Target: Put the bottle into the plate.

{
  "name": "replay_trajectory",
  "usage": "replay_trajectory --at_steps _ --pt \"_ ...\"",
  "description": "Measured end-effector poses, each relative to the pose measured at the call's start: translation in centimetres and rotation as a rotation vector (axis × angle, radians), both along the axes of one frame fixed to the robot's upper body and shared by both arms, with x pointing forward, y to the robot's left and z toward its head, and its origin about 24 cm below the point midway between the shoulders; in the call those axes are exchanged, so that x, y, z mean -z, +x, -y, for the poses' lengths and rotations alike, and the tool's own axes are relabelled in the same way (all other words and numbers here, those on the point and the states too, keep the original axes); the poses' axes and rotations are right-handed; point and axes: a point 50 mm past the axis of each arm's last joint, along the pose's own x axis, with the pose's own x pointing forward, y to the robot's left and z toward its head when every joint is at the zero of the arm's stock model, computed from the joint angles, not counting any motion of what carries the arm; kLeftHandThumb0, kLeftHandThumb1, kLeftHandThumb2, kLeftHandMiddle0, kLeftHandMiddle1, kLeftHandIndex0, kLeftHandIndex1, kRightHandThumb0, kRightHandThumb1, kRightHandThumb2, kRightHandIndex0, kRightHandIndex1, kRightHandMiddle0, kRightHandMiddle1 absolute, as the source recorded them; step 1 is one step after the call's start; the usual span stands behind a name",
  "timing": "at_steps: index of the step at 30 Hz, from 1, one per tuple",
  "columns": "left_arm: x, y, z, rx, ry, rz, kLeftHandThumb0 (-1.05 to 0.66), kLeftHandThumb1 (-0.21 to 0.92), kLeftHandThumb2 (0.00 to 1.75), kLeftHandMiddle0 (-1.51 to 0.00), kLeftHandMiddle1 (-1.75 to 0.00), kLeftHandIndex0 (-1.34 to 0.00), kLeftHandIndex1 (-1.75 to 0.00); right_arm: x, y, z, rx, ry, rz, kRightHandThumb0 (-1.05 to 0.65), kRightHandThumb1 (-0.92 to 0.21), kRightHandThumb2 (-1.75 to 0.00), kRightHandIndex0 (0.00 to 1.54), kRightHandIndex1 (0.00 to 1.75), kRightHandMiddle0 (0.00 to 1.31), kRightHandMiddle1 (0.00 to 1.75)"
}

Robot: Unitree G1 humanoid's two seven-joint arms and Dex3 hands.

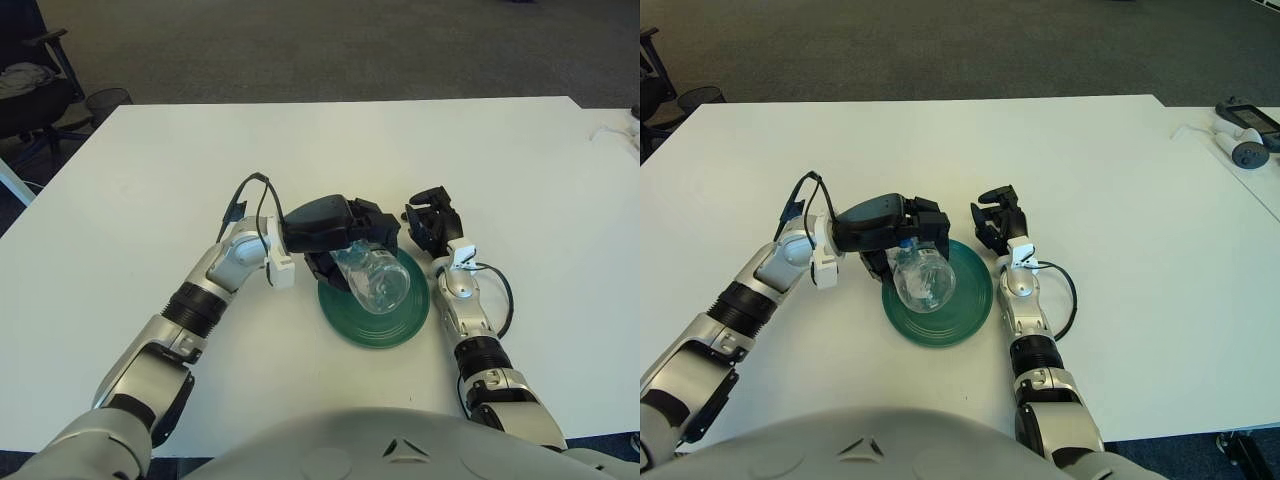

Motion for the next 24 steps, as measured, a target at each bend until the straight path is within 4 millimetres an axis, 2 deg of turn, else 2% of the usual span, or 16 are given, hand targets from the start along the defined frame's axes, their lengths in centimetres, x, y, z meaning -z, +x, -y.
replay_trajectory --at_steps 24 --pt "1.3 0.4 1.2 0.001 -0.023 0.069 -0.45 0.37 1.25 -1.09 -1.75 -0.56 -1.75 0.1 -0.2 0.1 0.008 -0.025 0.026 -0.01 -0.92 -0.43 0.32 1.43 0.19 1.74"
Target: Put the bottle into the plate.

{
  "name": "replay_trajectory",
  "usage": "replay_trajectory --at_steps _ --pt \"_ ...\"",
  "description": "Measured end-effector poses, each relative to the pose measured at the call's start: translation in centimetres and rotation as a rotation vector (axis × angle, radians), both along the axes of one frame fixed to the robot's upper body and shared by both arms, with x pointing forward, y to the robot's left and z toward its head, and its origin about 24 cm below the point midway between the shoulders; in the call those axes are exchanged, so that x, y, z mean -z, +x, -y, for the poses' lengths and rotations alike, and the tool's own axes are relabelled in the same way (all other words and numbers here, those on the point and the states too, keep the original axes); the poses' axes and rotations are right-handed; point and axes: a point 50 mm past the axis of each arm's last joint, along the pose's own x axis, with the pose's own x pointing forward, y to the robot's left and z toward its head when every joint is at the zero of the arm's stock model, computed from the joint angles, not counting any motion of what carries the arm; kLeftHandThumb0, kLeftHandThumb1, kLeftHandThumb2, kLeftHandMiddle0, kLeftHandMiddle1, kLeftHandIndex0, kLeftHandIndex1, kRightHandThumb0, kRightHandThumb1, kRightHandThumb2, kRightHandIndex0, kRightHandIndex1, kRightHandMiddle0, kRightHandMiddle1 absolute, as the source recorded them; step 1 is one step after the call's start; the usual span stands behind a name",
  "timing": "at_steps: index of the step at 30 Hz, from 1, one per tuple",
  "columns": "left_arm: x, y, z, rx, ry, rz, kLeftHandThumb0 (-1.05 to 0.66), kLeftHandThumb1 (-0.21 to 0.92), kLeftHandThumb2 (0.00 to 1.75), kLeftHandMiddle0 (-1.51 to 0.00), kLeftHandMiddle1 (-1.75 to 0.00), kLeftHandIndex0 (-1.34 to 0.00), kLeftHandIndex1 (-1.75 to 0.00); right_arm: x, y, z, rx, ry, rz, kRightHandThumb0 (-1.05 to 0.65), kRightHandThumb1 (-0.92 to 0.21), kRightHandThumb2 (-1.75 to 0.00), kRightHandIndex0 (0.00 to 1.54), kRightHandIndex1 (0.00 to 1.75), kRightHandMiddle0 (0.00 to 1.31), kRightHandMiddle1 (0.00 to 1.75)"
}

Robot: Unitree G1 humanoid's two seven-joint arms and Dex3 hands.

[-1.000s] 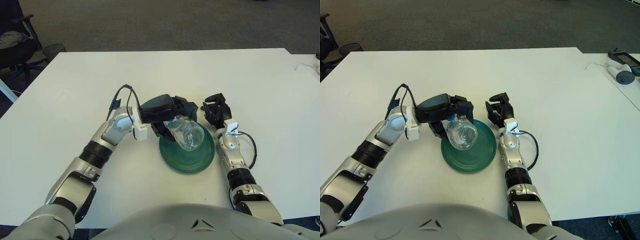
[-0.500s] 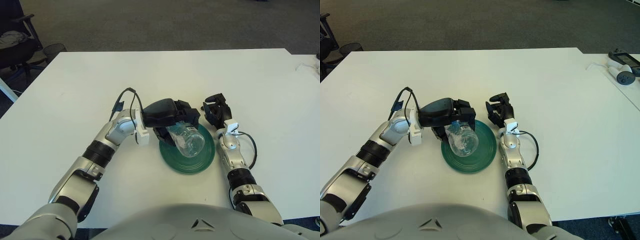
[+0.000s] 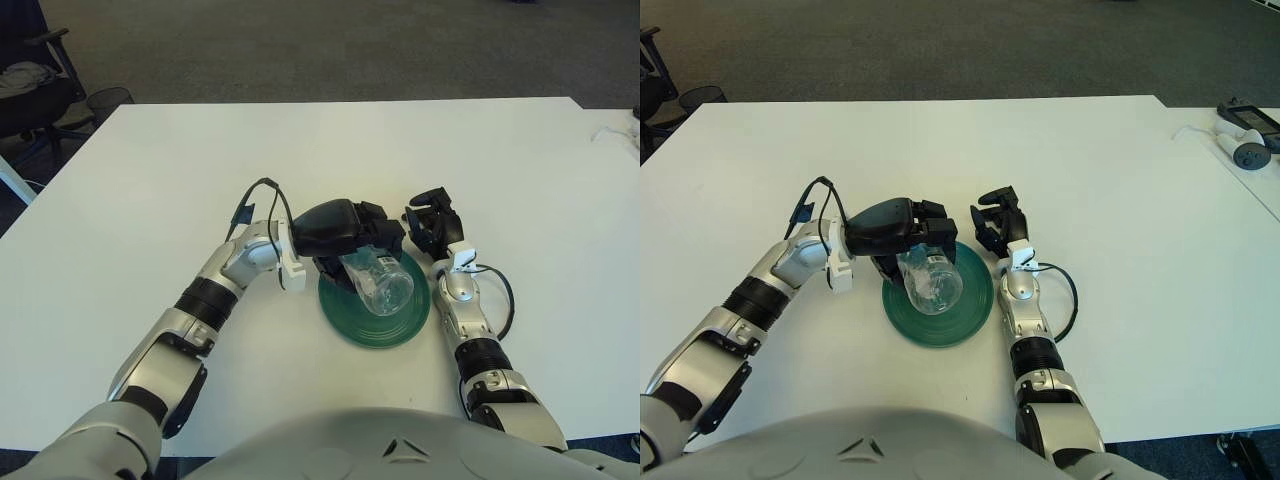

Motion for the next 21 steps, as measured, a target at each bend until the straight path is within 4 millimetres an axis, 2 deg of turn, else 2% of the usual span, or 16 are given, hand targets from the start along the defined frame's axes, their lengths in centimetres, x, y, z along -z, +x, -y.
replay_trajectory --at_steps 8,12,13,15,16,17,19,21 --pt "0.1 0.0 0.3 -0.027 -0.019 0.062 -0.45 0.39 1.22 -0.96 -1.75 -0.55 -1.75 0.0 0.0 0.0 0.011 0.001 -0.004 -0.01 -0.92 -0.43 0.32 1.43 0.2 1.74" --pt "0.3 0.1 0.4 -0.065 -0.033 0.093 -0.43 0.46 1.14 -0.85 -1.75 -0.5 -1.75 0.0 0.0 -0.1 0.017 0.006 -0.005 -0.01 -0.92 -0.43 0.32 1.43 0.2 1.74" --pt "0.4 0.2 0.5 -0.075 -0.035 0.099 -0.42 0.51 1.07 -0.79 -1.75 -0.46 -1.75 0.0 0.0 -0.1 0.018 0.007 -0.005 -0.01 -0.92 -0.43 0.32 1.43 0.21 1.74" --pt "0.8 0.3 0.4 -0.1 -0.043 0.115 -0.39 0.7 0.81 -0.56 -1.75 -0.34 -1.75 0.0 0.1 -0.1 0.02 0.009 -0.006 -0.01 -0.92 -0.43 0.32 1.42 0.21 1.74" --pt "1.0 0.4 0.3 -0.111 -0.045 0.118 -0.38 0.76 0.73 -0.5 -1.75 -0.3 -1.75 0.0 0.1 -0.1 0.021 0.01 -0.006 -0.01 -0.92 -0.42 0.32 1.42 0.21 1.74" --pt "1.3 0.5 0.2 -0.123 -0.042 0.121 -0.46 0.79 0.76 -0.46 -1.75 -0.27 -1.73 0.0 0.1 -0.1 0.021 0.01 -0.007 -0.01 -0.92 -0.42 0.32 1.42 0.21 1.74" --pt "1.8 0.6 0.0 -0.14 -0.024 0.122 -0.72 0.87 0.88 -0.25 -1.75 -0.18 -1.69 0.0 0.1 -0.1 0.022 0.011 -0.007 -0.01 -0.92 -0.42 0.32 1.42 0.21 1.74" --pt "2.1 0.7 0.0 -0.15 -0.011 0.114 -0.82 0.89 0.93 -0.14 -1.74 -0.13 -1.68 0.0 0.1 -0.1 0.024 0.01 -0.004 -0.01 -0.92 -0.42 0.32 1.41 0.21 1.74"
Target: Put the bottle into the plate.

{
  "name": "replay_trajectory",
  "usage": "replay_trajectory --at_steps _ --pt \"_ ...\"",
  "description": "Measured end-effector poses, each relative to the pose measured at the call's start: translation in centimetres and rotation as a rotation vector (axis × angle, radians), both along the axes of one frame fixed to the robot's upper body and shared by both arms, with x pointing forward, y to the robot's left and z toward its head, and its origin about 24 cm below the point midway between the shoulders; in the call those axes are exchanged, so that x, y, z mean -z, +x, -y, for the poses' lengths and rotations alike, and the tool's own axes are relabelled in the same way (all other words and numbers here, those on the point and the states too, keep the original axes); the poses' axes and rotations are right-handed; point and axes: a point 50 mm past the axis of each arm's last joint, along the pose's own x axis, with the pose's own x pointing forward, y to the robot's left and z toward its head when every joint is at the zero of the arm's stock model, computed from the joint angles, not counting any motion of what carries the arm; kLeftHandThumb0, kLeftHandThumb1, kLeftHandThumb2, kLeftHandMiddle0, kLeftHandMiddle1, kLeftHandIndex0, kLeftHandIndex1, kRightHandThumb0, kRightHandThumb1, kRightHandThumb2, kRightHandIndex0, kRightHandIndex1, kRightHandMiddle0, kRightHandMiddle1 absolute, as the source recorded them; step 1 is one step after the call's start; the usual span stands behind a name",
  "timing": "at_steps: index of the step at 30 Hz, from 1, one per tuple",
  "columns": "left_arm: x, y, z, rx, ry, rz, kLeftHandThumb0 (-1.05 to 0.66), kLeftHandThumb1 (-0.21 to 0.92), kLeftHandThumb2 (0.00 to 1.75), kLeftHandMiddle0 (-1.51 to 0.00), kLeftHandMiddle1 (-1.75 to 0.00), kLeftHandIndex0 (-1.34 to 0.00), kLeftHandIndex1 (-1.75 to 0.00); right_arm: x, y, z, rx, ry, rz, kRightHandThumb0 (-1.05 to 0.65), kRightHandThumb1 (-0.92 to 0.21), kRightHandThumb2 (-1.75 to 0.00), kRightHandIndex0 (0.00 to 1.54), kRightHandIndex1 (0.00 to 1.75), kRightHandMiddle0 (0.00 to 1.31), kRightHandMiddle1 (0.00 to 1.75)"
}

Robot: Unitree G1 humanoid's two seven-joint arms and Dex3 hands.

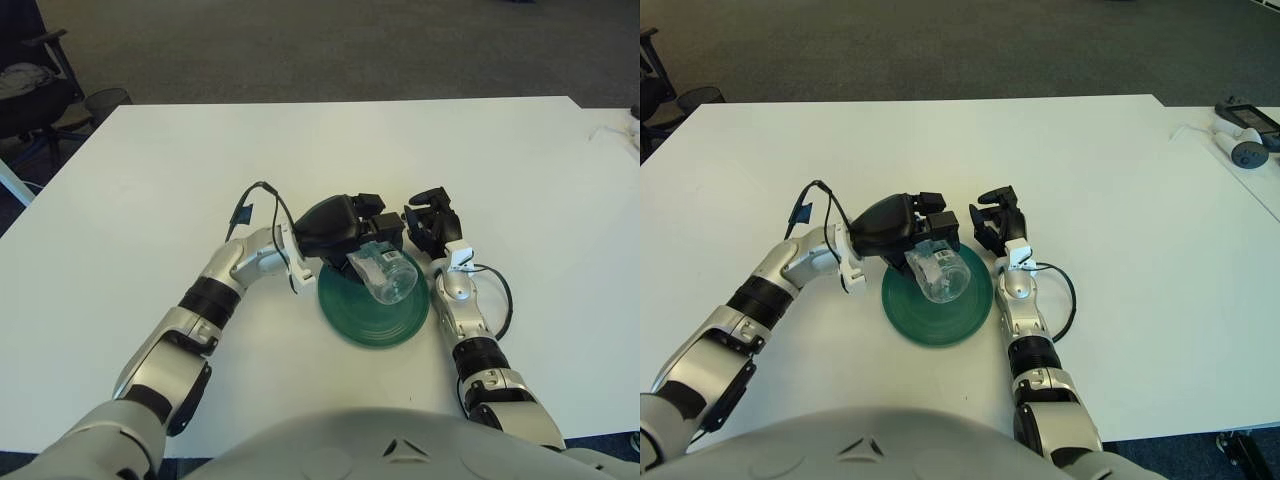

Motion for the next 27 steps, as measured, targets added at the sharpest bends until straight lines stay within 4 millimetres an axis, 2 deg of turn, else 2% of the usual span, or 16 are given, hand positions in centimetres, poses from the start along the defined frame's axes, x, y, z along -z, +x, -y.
replay_trajectory --at_steps 3,4,6,7,8,9,10,13,19,27 --pt "0.3 0.0 -0.1 -0.008 0.011 -0.015 -0.89 0.91 0.98 -0.05 -1.67 -0.08 -1.65 0.0 0.0 0.0 0.005 -0.004 0.003 -0.01 -0.92 -0.42 0.32 1.41 0.21 1.74" --pt "0.3 0.0 -0.1 -0.008 0.012 -0.023 -0.91 0.92 0.99 -0.03 -1.54 -0.05 -1.61 0.0 0.0 0.0 0.005 -0.007 0.003 -0.01 -0.92 -0.42 0.32 1.41 0.21 1.74" --pt "0.2 -0.1 -0.3 -0.008 0.019 -0.042 -0.94 0.92 0.99 -0.02 -1.26 -0.02 -1.33 0.0 0.0 0.0 0.003 -0.008 0.002 -0.01 -0.92 -0.42 0.32 1.41 0.21 1.74" --pt "0.2 -0.1 -0.4 -0.007 0.028 -0.048 -0.95 0.92 1.0 -0.01 -1.03 -0.02 -1.09 0.0 0.0 -0.1 0.002 -0.008 0.003 -0.01 -0.92 -0.42 0.32 1.41 0.21 1.74" --pt "0.2 -0.2 -0.5 -0.004 0.04 -0.049 -0.95 0.92 1.0 -0.01 -0.94 -0.01 -1.0 0.0 0.0 0.0 0.002 -0.008 0.002 -0.01 -0.92 -0.42 0.31 1.41 0.21 1.74" --pt "0.2 -0.2 -0.6 -0.003 0.053 -0.046 -0.97 0.92 1.01 0.0 -0.74 -0.01 -0.81 0.0 0.0 0.0 0.001 -0.008 0.002 -0.13 -0.92 -0.44 0.3 1.29 0.22 1.73" --pt "0.2 -0.2 -0.6 -0.003 0.065 -0.042 -0.97 0.92 1.01 0.0 -0.61 0.0 -0.68 0.0 0.0 -0.1 0.0 -0.007 0.002 -0.21 -0.92 -0.45 0.3 1.21 0.23 1.71" --pt "0.1 -0.1 -0.9 -0.011 0.096 -0.024 -0.99 0.92 1.02 0.0 -0.37 0.0 -0.46 0.0 0.0 -0.1 -0.005 -0.006 0.002 -0.3 -0.92 -0.46 0.29 1.1 0.24 1.7" --pt "0.4 -0.2 -1.5 -0.016 0.172 0.01 -1.04 0.92 1.03 0.0 -0.11 0.0 -0.14 0.0 0.0 -0.1 -0.013 -0.008 0.002 -0.34 -0.92 -0.47 0.3 1.03 0.23 1.7" --pt "0.0 -0.4 -1.8 -0.001 0.209 0.047 -1.05 0.92 1.04 0.0 -0.01 0.0 -0.01 0.1 0.0 0.0 -0.017 -0.008 0.0 -0.35 -0.92 -0.46 0.33 1.0 0.25 1.69"
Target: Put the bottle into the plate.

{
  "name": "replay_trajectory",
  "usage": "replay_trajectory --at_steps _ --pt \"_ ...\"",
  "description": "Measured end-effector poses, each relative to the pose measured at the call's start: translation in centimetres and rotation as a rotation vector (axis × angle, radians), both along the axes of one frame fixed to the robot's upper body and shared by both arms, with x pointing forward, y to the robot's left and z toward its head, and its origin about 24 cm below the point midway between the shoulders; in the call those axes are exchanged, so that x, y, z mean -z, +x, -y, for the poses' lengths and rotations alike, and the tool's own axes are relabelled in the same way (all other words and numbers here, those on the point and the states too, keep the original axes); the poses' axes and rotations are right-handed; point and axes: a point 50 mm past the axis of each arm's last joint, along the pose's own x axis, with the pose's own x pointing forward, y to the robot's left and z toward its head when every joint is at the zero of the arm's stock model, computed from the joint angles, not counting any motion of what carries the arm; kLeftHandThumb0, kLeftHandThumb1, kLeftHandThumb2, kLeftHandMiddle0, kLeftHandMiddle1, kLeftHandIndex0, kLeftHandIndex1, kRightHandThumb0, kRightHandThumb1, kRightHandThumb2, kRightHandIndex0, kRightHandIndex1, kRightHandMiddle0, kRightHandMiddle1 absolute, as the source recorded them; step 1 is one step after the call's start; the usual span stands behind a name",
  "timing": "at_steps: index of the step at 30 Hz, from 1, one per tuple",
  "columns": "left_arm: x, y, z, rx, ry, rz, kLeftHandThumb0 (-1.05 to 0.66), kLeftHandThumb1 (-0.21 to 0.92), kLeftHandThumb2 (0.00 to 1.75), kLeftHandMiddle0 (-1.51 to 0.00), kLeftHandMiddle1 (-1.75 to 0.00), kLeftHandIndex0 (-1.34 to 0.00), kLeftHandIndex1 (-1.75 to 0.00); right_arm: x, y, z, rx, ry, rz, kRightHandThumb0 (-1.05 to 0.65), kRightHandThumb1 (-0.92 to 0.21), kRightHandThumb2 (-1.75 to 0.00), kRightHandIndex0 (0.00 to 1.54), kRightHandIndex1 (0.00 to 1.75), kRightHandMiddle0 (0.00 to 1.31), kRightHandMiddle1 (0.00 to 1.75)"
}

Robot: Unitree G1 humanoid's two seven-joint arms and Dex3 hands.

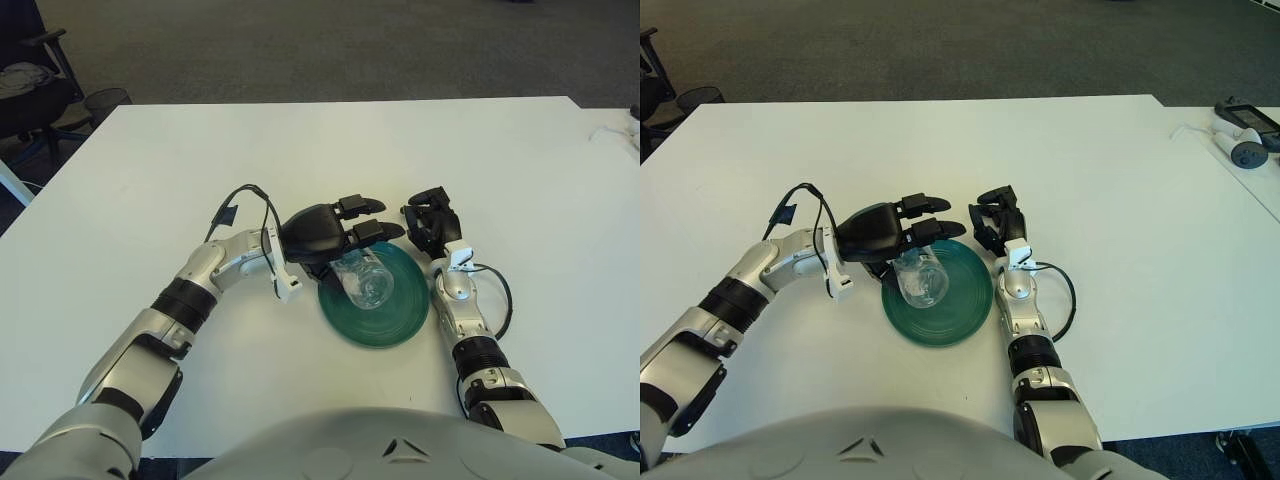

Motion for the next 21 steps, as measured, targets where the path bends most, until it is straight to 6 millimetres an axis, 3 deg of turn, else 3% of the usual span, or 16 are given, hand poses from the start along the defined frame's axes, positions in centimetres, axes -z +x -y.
replay_trajectory --at_steps 21 --pt "-0.2 -0.1 -0.1 0.022 0.049 -0.009 -1.05 0.92 0.99 0.0 0.0 0.0 0.0 0.2 1.1 0.6 -0.053 0.01 0.005 -0.35 -0.92 -0.46 0.31 1.07 0.25 1.69"
